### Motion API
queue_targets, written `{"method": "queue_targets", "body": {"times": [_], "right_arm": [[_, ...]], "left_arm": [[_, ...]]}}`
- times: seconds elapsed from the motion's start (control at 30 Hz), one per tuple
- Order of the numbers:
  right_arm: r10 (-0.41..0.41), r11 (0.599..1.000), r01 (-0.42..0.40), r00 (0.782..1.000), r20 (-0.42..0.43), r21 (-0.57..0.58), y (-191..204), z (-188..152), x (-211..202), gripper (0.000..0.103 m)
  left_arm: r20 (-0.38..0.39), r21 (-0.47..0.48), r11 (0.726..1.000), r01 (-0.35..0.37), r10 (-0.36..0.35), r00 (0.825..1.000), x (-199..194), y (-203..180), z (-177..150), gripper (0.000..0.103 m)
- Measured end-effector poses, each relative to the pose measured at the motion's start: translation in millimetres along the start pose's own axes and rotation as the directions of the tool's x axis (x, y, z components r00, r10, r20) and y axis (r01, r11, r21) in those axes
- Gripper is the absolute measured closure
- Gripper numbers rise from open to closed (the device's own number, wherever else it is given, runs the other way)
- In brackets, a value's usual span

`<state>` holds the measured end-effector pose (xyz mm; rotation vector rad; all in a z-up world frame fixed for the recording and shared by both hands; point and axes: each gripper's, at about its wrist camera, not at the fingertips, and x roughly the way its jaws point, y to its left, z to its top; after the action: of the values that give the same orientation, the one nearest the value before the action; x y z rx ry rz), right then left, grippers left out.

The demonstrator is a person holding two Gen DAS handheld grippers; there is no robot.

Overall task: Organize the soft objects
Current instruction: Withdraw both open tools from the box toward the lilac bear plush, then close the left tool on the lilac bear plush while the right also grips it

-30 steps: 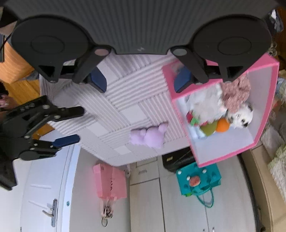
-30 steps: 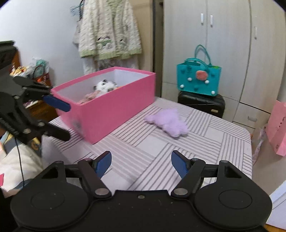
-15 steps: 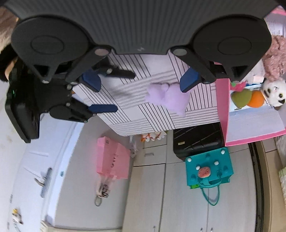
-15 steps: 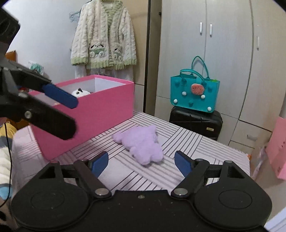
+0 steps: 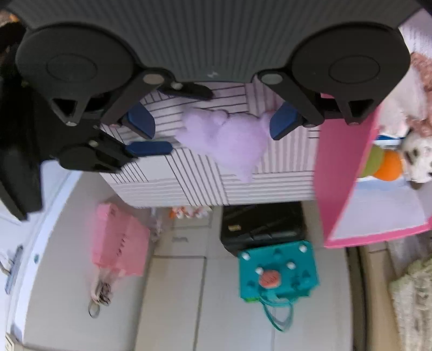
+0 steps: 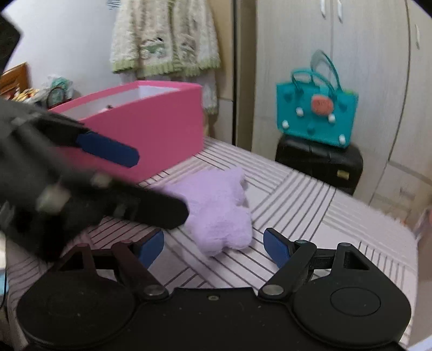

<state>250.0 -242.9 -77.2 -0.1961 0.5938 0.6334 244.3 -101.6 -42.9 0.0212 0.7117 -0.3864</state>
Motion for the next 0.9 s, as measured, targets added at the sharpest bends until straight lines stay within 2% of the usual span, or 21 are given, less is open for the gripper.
{"method": "queue_targets", "body": {"times": [0.13, 0.27, 0.4, 0.5, 0.53, 0.6, 0.73, 0.9], "right_arm": [[0.004, 0.998, -0.002, 1.0, -0.029, 0.068, -11.9, 1.0, 19.8, 0.019], [0.003, 0.999, -0.002, 0.999, -0.034, 0.051, -15.3, 1.3, 31.1, 0.019], [0.003, 1.0, -0.002, 0.999, -0.039, 0.022, -13.6, 4.4, 38.9, 0.021], [-0.025, 0.999, 0.024, 0.999, -0.034, -0.025, -7.7, 6.6, 44.0, 0.03], [-0.027, 0.999, 0.026, 0.999, -0.031, -0.031, -6.7, 7.6, 44.1, 0.041], [-0.029, 0.999, 0.028, 0.999, -0.033, -0.017, -6.9, 10.0, 44.2, 0.044], [-0.046, 0.997, 0.048, 0.998, -0.05, 0.055, -9.3, 10.4, 39.3, 0.046], [-0.067, 0.99, 0.074, 0.996, -0.063, 0.12, -9.3, 4.3, 36.1, 0.047]], "left_arm": [[-0.029, -0.088, 0.996, -0.015, 0.012, 1.0, 17.6, 12.0, 3.5, 0.018], [-0.078, -0.138, 0.99, -0.024, 0.014, 0.997, 35.8, 16.8, 4.2, 0.022], [-0.073, -0.178, 0.984, -0.022, 0.01, 0.997, 41.8, 20.5, 4.0, 0.022], [-0.055, -0.206, 0.978, -0.019, 0.008, 0.998, 42.9, 22.0, 4.3, 0.025], [-0.054, -0.217, 0.976, -0.019, 0.007, 0.998, 43.6, 22.6, 4.0, 0.029], [-0.052, -0.236, 0.972, -0.019, 0.007, 0.999, 46.0, 24.0, 4.3, 0.034], [-0.03, -0.311, 0.951, 0.002, -0.012, 0.999, 47.0, 27.4, 2.6, 0.041], [-0.007, -0.41, 0.912, 0.002, -0.005, 1.0, 50.7, 33.6, 1.3, 0.042]]}}
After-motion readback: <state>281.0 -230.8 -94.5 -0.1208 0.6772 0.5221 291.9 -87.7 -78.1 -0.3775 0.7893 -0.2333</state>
